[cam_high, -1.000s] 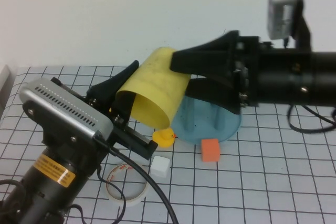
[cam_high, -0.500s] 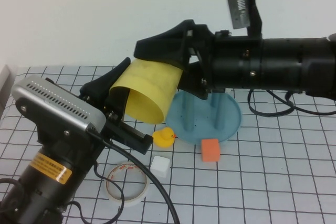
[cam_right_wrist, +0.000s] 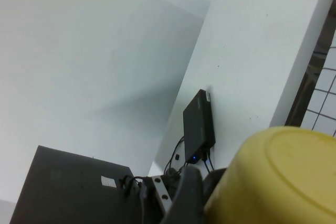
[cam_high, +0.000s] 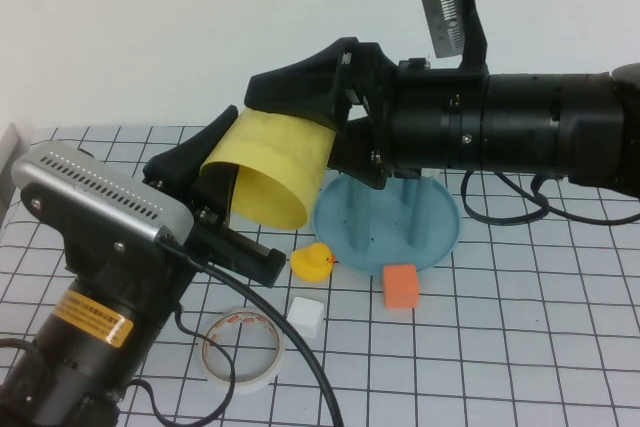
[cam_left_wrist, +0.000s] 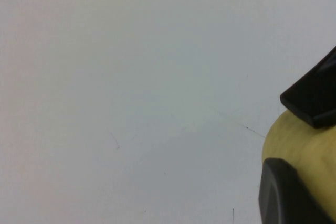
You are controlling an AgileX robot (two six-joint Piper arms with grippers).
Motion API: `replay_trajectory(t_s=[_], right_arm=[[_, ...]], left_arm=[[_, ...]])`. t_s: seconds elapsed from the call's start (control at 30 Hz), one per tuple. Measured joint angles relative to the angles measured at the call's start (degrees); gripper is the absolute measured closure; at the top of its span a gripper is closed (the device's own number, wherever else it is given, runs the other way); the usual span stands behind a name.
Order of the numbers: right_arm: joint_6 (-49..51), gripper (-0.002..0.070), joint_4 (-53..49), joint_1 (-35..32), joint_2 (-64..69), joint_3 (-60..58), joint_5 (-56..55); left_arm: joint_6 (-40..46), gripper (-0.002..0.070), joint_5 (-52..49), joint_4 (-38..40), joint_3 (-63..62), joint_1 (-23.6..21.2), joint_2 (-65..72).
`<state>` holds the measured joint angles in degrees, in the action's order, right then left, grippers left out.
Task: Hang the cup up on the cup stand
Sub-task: Adjust the cup with two arms
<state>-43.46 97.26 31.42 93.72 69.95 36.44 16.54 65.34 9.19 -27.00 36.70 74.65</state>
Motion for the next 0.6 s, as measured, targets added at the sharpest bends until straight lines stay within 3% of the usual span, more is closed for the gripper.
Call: replay_trajectory(t_s=[0.23,0.47,0.6], right_arm=[[-0.6,0.0066,0.1,0.0,0.0,0.0,-0.1],[-3.1,0.0070,0.1,-1.1,0.1,0.0,-0.7],[-5.6,0.0073,0.1,-3.0,0.2,1.1,-1.1]], left_arm=[[0.0,0.0629,0.0,0.0,0.0,0.0,0.0],[-0.6,0.0334,0.0,-1.8,0.0,0.0,-0.1],[-1.4,0.0249,-0.1,-2.1,0.1,0.0,-1.4]])
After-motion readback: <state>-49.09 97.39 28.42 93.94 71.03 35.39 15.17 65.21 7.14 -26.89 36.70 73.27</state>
